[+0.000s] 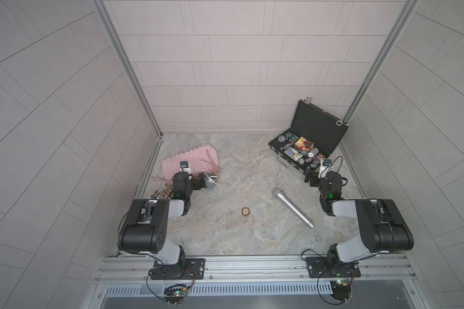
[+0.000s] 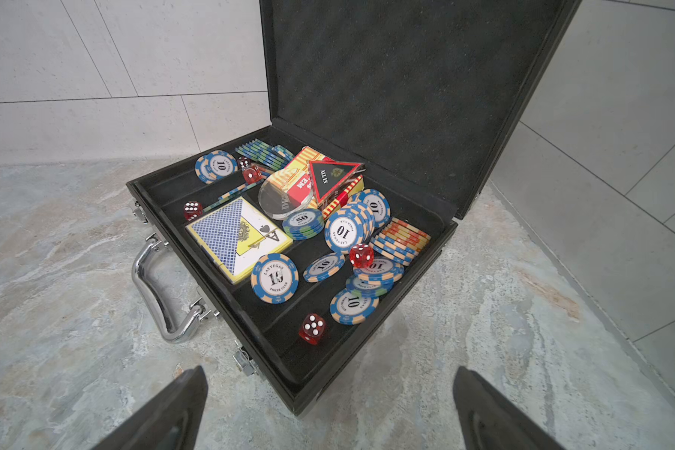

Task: Remove the decoration from the bag
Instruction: Pick up the bag from the center of the board.

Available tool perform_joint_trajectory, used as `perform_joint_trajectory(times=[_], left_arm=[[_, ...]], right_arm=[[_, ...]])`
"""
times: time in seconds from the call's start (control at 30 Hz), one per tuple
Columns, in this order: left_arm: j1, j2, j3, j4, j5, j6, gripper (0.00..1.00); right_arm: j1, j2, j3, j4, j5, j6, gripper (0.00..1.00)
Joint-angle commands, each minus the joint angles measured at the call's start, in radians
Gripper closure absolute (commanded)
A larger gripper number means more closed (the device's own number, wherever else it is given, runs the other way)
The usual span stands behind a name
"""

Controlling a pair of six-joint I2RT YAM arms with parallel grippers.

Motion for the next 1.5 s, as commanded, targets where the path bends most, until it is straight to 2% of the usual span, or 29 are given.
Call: perform_joint_trajectory(times=[0.0, 0.5, 0.63, 0.8, 0.9, 1.03, 1.07, 1.2, 1.3, 1.47], left_arm=[[-0.007, -0.01, 0.008, 0.017, 0.009, 0.011, 0.0], [-0.005, -0.017, 0.011, 0.012, 0.037, 0.018, 0.0], [-0.009, -0.099, 0.094, -0.201, 0.072, 0.039, 0.0], [-0.028, -0.27, 0.194, -0.509, 0.139, 0.09, 0.0], [-0.038, -0.323, 0.296, -0.744, 0.203, 0.135, 0.0], [-0.062, -0.371, 0.389, -1.005, 0.223, 0.217, 0.0], [-0.061, -0.37, 0.407, -1.06, 0.216, 0.248, 0.0], [-0.049, -0.324, 0.466, -1.178, 0.059, 0.343, 0.0], [-0.021, -0.265, 0.503, -1.19, 0.087, 0.367, 0.0], [0.009, -0.126, 0.582, -1.243, 0.03, 0.486, 0.0]], right_arm=[[0.002, 0.008, -0.007, 0.01, -0.004, -0.006, 0.0], [0.0, 0.007, -0.006, 0.006, -0.004, -0.005, 0.0], [0.0, -0.044, -0.001, 0.005, 0.011, -0.003, 0.0], [0.001, -0.242, 0.11, -0.335, -0.083, -0.001, 0.0], [0.002, -0.335, 0.176, -0.477, -0.174, 0.011, 0.0], [0.026, -0.444, 0.242, -0.701, -0.285, 0.012, 0.0], [0.033, -0.468, 0.243, -0.735, -0.309, 0.015, 0.0], [0.067, -0.545, 0.239, -0.855, -0.383, 0.0, 0.0], [0.098, -0.594, 0.219, -0.905, -0.385, -0.031, 0.0], [0.136, -0.622, 0.219, -0.951, -0.384, -0.07, 0.0]])
